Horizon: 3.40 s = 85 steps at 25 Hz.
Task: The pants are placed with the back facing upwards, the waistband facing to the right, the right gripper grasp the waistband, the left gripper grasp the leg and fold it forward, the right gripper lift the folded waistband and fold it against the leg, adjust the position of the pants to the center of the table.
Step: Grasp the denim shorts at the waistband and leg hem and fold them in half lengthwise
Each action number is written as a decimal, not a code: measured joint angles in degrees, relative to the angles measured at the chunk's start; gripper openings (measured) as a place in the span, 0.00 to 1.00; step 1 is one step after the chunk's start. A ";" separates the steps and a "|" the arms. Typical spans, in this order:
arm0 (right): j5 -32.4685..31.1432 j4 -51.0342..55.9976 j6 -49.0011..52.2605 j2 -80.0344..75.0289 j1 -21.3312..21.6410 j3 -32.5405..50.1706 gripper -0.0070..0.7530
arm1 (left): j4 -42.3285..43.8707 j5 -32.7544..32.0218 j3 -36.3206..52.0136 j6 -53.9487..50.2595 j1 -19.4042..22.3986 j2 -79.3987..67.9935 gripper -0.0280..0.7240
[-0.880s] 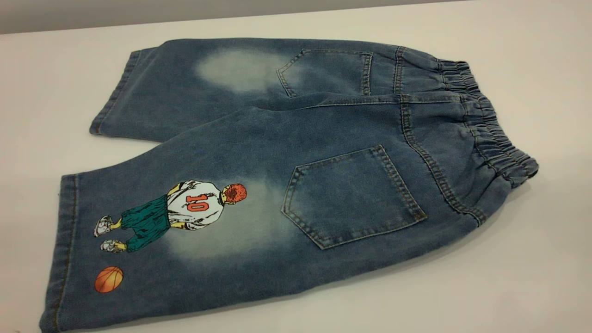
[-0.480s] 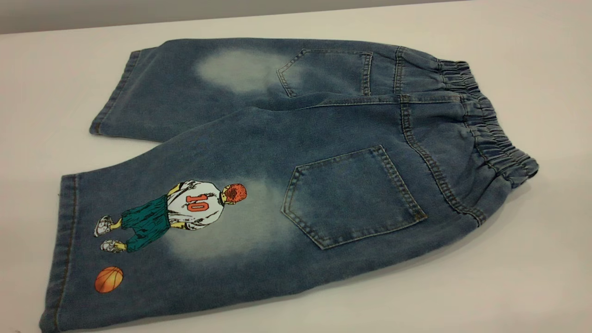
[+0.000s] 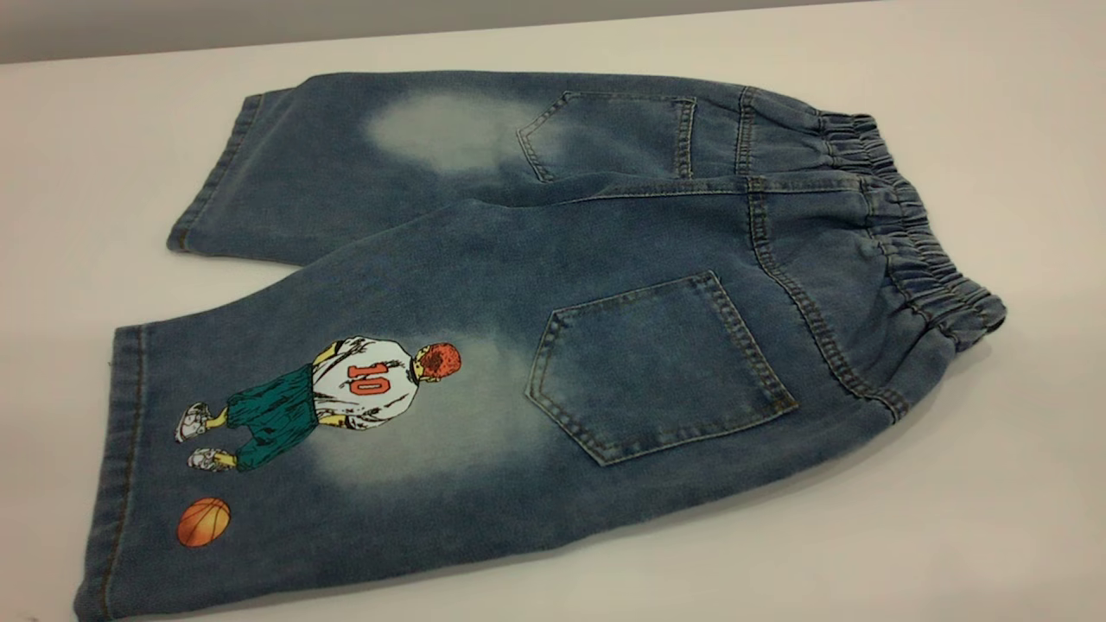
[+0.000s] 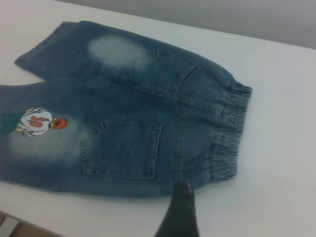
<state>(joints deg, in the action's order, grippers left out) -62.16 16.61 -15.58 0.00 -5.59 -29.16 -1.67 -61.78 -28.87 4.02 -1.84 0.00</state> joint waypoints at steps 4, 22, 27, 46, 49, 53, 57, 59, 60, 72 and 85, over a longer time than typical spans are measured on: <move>0.00 0.00 0.00 0.00 0.00 0.00 0.74 | 0.00 0.00 0.00 0.00 0.00 0.00 0.64; 0.13 0.36 0.63 0.00 -0.06 0.00 0.74 | 0.00 0.00 0.00 0.00 0.00 -0.03 0.64; 4.45 4.49 3.03 -1.44 -0.16 -1.34 0.74 | -0.81 4.94 -2.87 -1.23 0.00 -2.94 0.64; 22.55 30.74 -12.14 -50.06 -0.16 -6.82 0.74 | -19.50 25.89 -9.21 2.52 0.00 -46.82 0.64; 22.65 35.10 -16.17 -56.97 -0.16 -6.94 0.74 | -19.89 28.11 -9.21 4.32 0.00 -52.98 0.64; 22.52 37.95 -19.69 -66.18 -0.16 -8.70 0.74 | -19.95 30.80 -9.16 4.46 0.00 -59.43 0.64; 24.00 40.09 -23.08 -74.99 -0.11 -9.06 0.74 | -19.95 30.86 -9.16 4.58 0.00 -63.18 0.64; 23.89 42.09 -25.68 -79.17 0.02 -9.06 0.74 | -19.95 31.05 -9.10 4.73 0.00 -63.54 0.64; 23.89 43.51 -27.22 -81.41 0.38 -9.06 0.74 | -19.95 31.05 -9.10 4.73 0.00 -63.48 0.64; 8.88 62.26 -50.36 -100.46 15.80 -9.06 0.74 | -19.95 31.00 -9.10 5.11 0.00 -63.35 0.64; 12.37 61.97 -54.29 -114.41 23.99 -9.00 0.74 | -21.13 31.00 -9.10 5.76 0.00 -63.35 0.64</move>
<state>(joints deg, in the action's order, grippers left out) -49.79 78.58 -69.86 -114.41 18.40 -38.16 -22.80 -30.78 -37.97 9.79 -1.84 -63.35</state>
